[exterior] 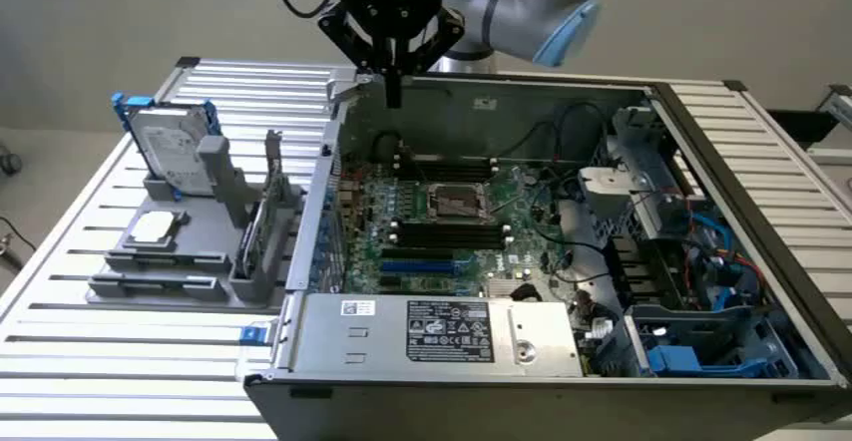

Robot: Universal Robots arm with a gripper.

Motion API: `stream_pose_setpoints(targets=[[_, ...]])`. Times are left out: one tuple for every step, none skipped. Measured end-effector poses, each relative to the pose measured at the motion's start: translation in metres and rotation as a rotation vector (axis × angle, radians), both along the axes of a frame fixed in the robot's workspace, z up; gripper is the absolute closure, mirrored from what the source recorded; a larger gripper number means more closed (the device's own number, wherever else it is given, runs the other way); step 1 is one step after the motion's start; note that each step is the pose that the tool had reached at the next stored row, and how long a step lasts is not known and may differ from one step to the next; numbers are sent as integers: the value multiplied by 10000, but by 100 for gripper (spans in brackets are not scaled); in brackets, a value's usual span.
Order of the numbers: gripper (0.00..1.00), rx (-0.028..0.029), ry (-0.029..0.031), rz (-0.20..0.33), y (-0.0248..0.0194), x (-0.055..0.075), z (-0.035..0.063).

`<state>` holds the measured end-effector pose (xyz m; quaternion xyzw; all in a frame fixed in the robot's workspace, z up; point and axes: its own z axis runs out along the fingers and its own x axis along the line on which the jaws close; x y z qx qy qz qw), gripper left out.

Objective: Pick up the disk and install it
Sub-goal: 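Reach for the disk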

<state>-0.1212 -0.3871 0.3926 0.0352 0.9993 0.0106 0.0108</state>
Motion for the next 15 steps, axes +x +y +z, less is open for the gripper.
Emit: stream_pose_setpoints(targets=[[89,0,0,0,1,0,0],[89,0,0,0,2,0,0],[89,0,0,0,2,0,0],[89,0,0,0,3,0,0],[89,0,0,0,4,0,0],[89,0,0,0,5,0,0],[89,0,0,-1,6,0,0],[89,0,0,0,6,0,0],[89,0,0,0,7,0,0],[89,1,0,0,7,0,0],[89,2,1,-1,9,-12,0],[89,1,0,-2,21,-49,0],[89,0,0,0,37,-96,0],[89,0,1,0,53,-141,-1],[89,2,-1,0,71,-186,-3]])
